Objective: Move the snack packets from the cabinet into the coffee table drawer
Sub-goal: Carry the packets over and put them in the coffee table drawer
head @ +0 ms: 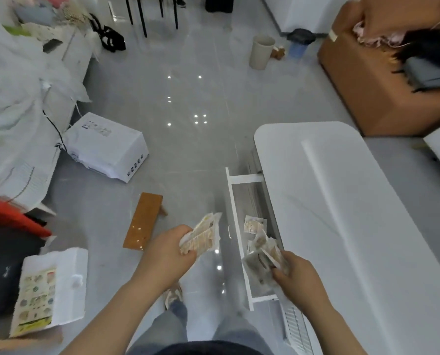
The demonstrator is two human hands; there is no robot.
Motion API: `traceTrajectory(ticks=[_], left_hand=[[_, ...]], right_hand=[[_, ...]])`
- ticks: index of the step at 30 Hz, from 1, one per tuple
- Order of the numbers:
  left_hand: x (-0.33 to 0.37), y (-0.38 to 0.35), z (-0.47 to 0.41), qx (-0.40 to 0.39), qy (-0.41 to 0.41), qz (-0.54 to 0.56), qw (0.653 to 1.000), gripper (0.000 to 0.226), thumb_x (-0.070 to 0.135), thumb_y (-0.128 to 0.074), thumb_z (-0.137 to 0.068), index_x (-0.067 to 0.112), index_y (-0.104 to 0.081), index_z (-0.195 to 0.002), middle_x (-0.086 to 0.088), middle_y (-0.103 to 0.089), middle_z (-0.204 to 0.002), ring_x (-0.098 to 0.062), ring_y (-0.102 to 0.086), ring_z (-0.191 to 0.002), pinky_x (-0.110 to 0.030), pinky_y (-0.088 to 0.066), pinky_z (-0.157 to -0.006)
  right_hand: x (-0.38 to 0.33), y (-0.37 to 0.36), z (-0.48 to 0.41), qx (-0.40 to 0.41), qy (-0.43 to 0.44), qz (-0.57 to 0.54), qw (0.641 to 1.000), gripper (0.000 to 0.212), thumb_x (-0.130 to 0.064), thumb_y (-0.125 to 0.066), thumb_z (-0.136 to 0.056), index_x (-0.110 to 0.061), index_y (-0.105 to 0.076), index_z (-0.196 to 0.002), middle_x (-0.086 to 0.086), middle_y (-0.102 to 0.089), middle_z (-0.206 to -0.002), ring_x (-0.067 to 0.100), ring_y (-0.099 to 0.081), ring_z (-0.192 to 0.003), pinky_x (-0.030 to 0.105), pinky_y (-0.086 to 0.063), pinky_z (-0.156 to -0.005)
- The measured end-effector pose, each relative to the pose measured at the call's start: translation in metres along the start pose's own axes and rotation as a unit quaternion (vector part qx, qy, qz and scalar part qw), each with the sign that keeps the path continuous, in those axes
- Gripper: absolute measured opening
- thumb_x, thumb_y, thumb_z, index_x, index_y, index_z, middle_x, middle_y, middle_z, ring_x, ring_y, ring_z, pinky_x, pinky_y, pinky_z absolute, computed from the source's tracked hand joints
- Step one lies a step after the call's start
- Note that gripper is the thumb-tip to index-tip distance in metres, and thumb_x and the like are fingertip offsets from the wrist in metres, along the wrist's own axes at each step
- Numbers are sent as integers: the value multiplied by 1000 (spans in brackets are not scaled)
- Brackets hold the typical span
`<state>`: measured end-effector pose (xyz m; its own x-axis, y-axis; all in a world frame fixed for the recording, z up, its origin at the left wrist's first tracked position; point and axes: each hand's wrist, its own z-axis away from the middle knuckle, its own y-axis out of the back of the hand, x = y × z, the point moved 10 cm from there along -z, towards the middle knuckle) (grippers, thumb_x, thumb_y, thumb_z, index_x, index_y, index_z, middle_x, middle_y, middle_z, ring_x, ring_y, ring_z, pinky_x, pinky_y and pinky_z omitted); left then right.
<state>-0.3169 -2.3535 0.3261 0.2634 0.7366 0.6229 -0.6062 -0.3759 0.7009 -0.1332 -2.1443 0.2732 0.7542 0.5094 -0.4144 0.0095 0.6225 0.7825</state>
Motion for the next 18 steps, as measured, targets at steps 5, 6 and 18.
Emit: traceTrajectory(ticks=[5,6,18], left_hand=[[3,15,-55,-67,-48,-24,996,4,22,-62,-80,25,-60,-83,5,-62,-74,-10,-59,-68,-35,-47,-58],[5,16,-65,-78,-56,-32,995,4,22,-62,-80,24,-60,-83,5,-61,-73,-10,-58,-68,-34,-47,-58],[42,-31,-190,-178,-87,-101,975,14,20,-61,-84,23,-62,-97,7,-65,-88,-8,-60,-77,-18,-44,-57]], right_hand=[[-11,-1,-11,39,-74,-43,996,7,-22,-57,-83,-18,-58,-88,1,-66,-79,19,-60,-72,24,-43,-56],[-11,-1,-13,44,-84,-50,994,3,-21,-57,-83,-19,-57,-85,-1,-64,-76,18,-59,-70,21,-39,-53],[27,5,-89,54,-180,-126,974,4,-22,-56,-85,-20,-54,-82,0,-64,-77,14,-59,-68,22,-43,-56]])
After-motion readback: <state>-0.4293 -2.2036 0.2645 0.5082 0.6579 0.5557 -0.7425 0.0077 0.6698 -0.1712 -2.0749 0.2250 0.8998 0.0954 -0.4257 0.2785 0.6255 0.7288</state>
